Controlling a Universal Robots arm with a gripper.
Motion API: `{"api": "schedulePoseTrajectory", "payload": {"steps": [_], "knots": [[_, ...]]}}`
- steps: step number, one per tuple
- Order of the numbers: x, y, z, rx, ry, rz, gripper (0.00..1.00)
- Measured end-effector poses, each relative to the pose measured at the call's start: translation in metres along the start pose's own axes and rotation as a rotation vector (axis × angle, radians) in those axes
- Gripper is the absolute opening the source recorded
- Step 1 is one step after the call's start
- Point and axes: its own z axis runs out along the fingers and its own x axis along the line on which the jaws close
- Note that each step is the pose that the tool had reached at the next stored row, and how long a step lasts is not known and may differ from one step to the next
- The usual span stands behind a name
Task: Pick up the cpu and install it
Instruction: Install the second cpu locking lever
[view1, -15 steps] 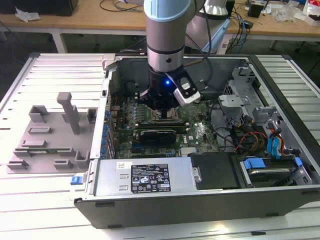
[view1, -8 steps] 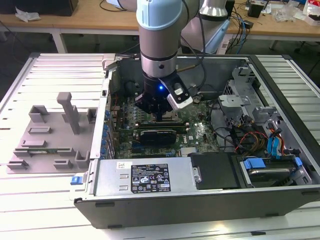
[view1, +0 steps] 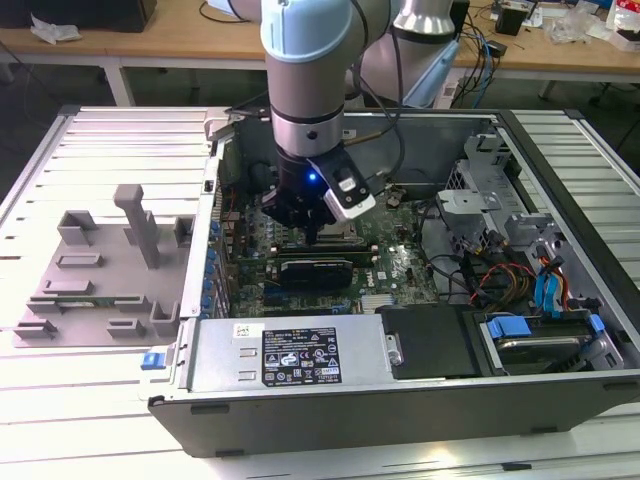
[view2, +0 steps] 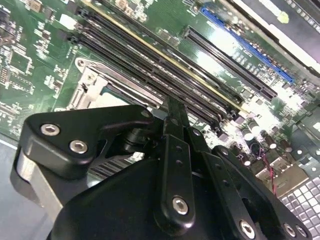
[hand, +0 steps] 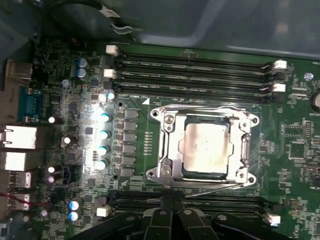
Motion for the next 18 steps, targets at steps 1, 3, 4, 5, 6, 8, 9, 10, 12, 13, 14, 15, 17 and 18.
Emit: {"api": "schedulePoseTrajectory", "payload": {"steps": [1, 3, 4, 5, 6, 8, 9, 10, 12, 13, 14, 15, 17, 18], "knots": [[0.0020, 0.0000, 0.0016, 0.0000, -0.0002, 0.000, 0.11], [0.0027, 0.0001, 0.0020, -0.0012, -0.0008, 0.000, 0.11], [0.0027, 0.0001, 0.0021, -0.0013, -0.0009, 0.000, 0.11], [0.0028, 0.0001, 0.0021, -0.0038, -0.0010, 0.000, 0.11], [0.0029, 0.0001, 0.0024, -0.0113, -0.0023, 0.001, 0.11], [0.0038, 0.0002, 0.0038, -0.0199, -0.0043, 0.001, 0.11], [0.0043, 0.0001, 0.0047, -0.0202, -0.0042, 0.001, 0.11], [0.0048, 0.0001, 0.0053, -0.0208, -0.0043, 0.001, 0.11], [0.0057, 0.0001, 0.0065, -0.0235, -0.0051, 0.001, 0.11], [0.0066, 0.0002, 0.0075, -0.0262, -0.0061, 0.001, 0.11], [0.0076, 0.0003, 0.0086, -0.0291, -0.0071, 0.002, 0.11], [0.0085, 0.0002, 0.0095, -0.0317, -0.0078, 0.002, 0.11], [0.0097, 0.0002, 0.0116, -0.0411, -0.0105, 0.002, 0.11], [0.0102, 0.0002, 0.0119, -0.0512, -0.0129, 0.003, 0.11]]}}
